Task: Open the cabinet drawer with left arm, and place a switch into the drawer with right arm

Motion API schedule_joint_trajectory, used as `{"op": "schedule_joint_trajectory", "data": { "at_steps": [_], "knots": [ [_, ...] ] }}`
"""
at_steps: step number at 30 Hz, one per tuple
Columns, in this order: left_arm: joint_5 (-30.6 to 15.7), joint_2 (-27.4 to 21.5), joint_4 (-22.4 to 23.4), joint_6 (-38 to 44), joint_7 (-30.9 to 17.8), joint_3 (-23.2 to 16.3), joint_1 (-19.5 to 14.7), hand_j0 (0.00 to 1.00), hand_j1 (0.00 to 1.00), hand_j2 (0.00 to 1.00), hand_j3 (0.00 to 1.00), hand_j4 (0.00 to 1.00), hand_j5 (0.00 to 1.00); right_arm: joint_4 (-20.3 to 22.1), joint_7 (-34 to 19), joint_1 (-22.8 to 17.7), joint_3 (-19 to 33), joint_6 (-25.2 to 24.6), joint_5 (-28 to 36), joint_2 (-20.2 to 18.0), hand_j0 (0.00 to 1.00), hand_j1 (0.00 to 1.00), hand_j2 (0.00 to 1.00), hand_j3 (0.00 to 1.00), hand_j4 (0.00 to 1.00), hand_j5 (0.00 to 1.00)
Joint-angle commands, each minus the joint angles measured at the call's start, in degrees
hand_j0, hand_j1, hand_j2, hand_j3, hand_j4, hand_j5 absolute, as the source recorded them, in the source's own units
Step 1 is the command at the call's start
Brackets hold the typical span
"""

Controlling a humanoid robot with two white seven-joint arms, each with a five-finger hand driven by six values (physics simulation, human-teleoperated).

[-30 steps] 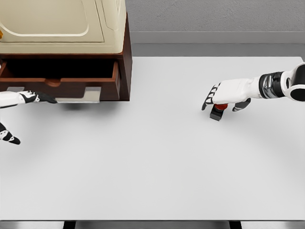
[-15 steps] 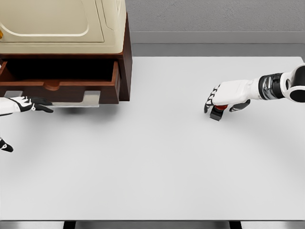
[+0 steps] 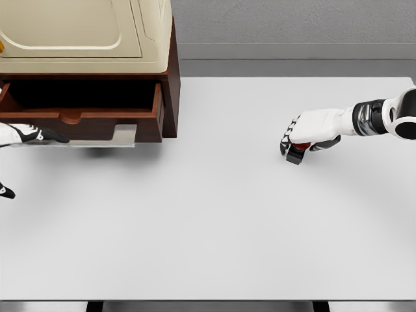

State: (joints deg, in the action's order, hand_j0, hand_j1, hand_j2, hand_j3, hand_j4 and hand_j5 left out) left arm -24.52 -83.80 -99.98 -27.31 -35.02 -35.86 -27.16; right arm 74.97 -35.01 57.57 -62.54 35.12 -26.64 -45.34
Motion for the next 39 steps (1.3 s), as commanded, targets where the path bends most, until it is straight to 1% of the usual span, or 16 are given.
{"op": "schedule_joint_trajectory", "data": {
  "at_steps": [1, 2, 5, 10, 16, 19, 24, 25, 28, 30, 32, 34, 35, 36, 37, 39],
  "knots": [
    [-0.9, -0.2, -0.1, -2.6, 0.0, 0.4, 0.0, 1.00, 1.00, 1.00, 1.00, 1.00, 1.00, 0.0, 0.0, 0.0, 0.1, -0.1, 0.2, -0.1, 0.67, 0.67, 0.67, 0.67, 0.67, 0.67],
    [-0.9, -0.1, -0.1, -4.2, 0.0, 0.4, 0.0, 1.00, 1.00, 1.00, 1.00, 1.00, 1.00, 0.0, 0.0, 0.0, 0.1, -0.1, 0.2, 0.0, 0.59, 0.59, 0.59, 0.59, 0.59, 0.59],
    [-0.6, 0.0, -0.2, -7.5, 0.0, 0.4, 0.1, 1.00, 1.00, 1.00, 1.00, 1.00, 1.00, 0.0, 0.0, -0.1, 0.1, -0.1, 0.2, -0.1, 0.58, 0.58, 0.58, 0.58, 0.58, 0.58],
    [-0.1, 1.4, -0.7, -7.7, 0.0, 0.3, 0.2, 1.00, 1.00, 1.00, 1.00, 1.00, 1.00, 0.0, 0.0, -0.1, 0.1, -0.1, 0.2, -0.1, 0.55, 0.55, 0.55, 0.55, 0.55, 0.55],
    [6.9, 5.6, -1.0, -7.7, 0.0, -0.1, 0.5, 1.00, 1.00, 1.00, 1.00, 1.00, 1.00, 0.0, 0.0, -0.1, 0.1, -0.1, 0.2, -0.1, 0.48, 0.48, 0.48, 0.48, 0.48, 0.48],
    [8.1, 6.4, -1.0, -7.7, 0.0, -0.3, 0.6, 1.00, 1.00, 1.00, 1.00, 1.00, 1.00, 0.0, 0.0, -0.4, 0.1, -0.1, 0.3, -0.1, 0.44, 0.44, 0.44, 0.44, 0.44, 0.44],
    [9.0, 6.4, -1.0, -7.7, 0.0, -0.3, 0.4, 1.00, 1.00, 1.00, 1.00, 1.00, 1.00, 0.0, 0.0, -0.7, 0.2, -0.1, 0.3, 0.0, 0.43, 0.43, 0.43, 0.43, 0.43, 0.43],
    [8.9, 6.4, -1.0, -7.7, 0.0, -0.3, 0.4, 1.00, 1.00, 1.00, 1.00, 1.00, 1.00, 0.0, 0.0, -0.7, 0.3, -0.1, 0.3, 0.0, 0.42, 0.42, 0.42, 0.42, 0.42, 0.42],
    [8.9, 6.2, -1.0, -7.7, 0.0, -0.3, 0.4, 1.00, 1.00, 1.00, 1.00, 1.00, 1.00, -0.1, 0.0, -0.7, 0.8, -0.1, 0.7, 0.0, 0.33, 0.33, 0.33, 0.33, 0.33, 0.33],
    [8.9, 6.4, -1.0, -7.7, 0.0, -0.3, 0.4, 1.00, 1.00, 1.00, 1.00, 1.00, 1.00, -0.3, 0.0, -0.7, 2.8, -0.1, 0.7, 0.0, 0.33, 0.33, 0.33, 0.33, 0.33, 0.33],
    [9.1, 6.5, -1.0, -7.7, 0.0, -0.4, 0.6, 1.00, 1.00, 1.00, 1.00, 1.00, 1.00, -0.7, 0.0, -0.7, 3.4, -0.1, 0.8, 0.3, 0.33, 0.33, 0.33, 0.33, 0.33, 0.33],
    [10.5, 6.9, -1.0, -7.7, 0.0, -0.4, 1.1, 1.00, 1.00, 1.00, 1.00, 1.00, 1.00, -0.8, 0.0, -0.7, 3.9, -0.1, 0.9, 0.6, 0.33, 0.33, 0.33, 0.33, 0.33, 0.33],
    [10.7, 6.9, -1.0, -7.7, 0.0, -0.5, 1.9, 1.00, 1.00, 1.00, 1.00, 1.00, 1.00, -0.8, 0.0, -0.7, 5.2, -0.1, 0.9, 0.6, 0.33, 0.33, 0.33, 0.33, 0.33, 0.33],
    [12.2, 7.0, -1.0, -7.7, 0.0, -0.5, 2.1, 1.00, 1.00, 1.00, 1.00, 1.00, 1.00, -0.8, 0.0, -0.7, 5.3, -0.1, 0.9, 0.9, 0.33, 0.33, 0.33, 0.33, 0.33, 0.33],
    [12.4, 7.0, -1.0, -7.7, 0.0, -0.9, 2.6, 1.00, 1.00, 1.00, 1.00, 1.00, 1.00, -0.8, 0.0, -0.7, 5.3, -0.1, 0.9, 1.0, 0.33, 0.33, 0.33, 0.33, 0.33, 0.33],
    [14.5, 8.6, -1.0, -7.7, 0.0, -1.6, 2.7, 1.00, 1.00, 1.00, 1.00, 1.00, 1.00, -0.8, 0.0, -0.6, 5.4, -0.1, 0.9, 1.3, 0.33, 0.33, 0.33, 0.33, 0.33, 0.33]
  ]
}}
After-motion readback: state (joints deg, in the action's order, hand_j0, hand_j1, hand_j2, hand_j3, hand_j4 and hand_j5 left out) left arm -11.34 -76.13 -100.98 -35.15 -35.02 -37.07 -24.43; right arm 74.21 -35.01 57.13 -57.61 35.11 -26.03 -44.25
